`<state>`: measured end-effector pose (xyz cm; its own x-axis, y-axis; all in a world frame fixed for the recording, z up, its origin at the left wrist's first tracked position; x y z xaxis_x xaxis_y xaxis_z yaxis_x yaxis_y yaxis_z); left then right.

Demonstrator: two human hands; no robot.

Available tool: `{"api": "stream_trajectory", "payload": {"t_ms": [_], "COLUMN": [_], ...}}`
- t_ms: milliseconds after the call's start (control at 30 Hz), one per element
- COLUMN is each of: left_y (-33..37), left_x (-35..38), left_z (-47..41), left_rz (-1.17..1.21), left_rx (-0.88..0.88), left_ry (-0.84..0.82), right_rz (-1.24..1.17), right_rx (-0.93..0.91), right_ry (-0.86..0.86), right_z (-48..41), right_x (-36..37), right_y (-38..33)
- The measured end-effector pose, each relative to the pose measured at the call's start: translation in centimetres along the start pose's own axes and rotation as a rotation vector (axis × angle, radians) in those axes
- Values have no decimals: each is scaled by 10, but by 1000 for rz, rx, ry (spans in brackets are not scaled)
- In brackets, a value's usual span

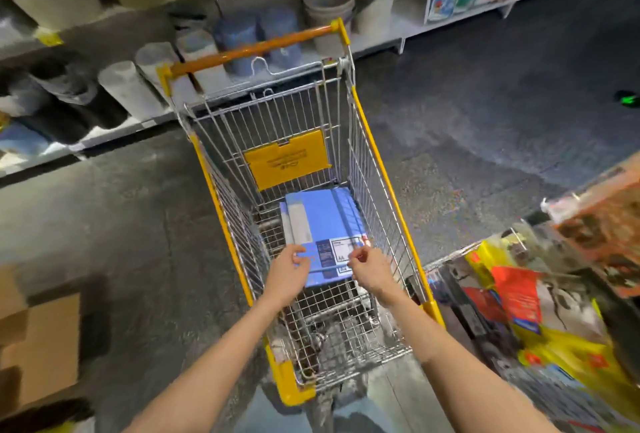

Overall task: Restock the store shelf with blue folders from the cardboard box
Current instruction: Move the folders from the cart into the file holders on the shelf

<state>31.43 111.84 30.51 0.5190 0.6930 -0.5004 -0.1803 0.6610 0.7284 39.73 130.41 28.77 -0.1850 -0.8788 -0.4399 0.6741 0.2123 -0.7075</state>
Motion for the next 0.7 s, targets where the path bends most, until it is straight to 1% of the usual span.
{"api": "stream_trajectory", "payload": {"t_ms": [133, 267, 433, 533, 633, 700], "left_y": [-21, -38, -62, -73, -83, -87], "left_x": [4, 10, 16, 24, 38, 47], "left_z": [-50, -104, -178, -219, -247, -255], "left_rz": [-9, -29, 21, -3, -75, -63], "left_rx": [-70, -115, -247, -322, -327, -345], "left_ry": [-34, -91, -179, -251, -338, -359], "right_rz": [-16, 0, 50, 4, 6, 11], "right_rx": [108, 180, 288, 356, 394, 422], "right_ry": [-27, 4, 41, -3, 0, 0], "right_z": [-32, -65, -108, -133, -149, -157], "right_x": [17, 30, 52, 73, 85, 90], "right_y": [10, 15, 7, 7, 5, 10]}}
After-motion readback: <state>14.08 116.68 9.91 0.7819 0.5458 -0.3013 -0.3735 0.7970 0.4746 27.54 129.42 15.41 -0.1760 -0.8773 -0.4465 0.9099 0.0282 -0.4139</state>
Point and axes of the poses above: each hand's wrist, its own z-axis away from the middle knuckle, its own x-axis out of the palm, y = z × x, the point moved 8 cm from there along -z, towards the middle knuckle, and after that the axes turned 3 degrees about z, right-handed, at the moved point
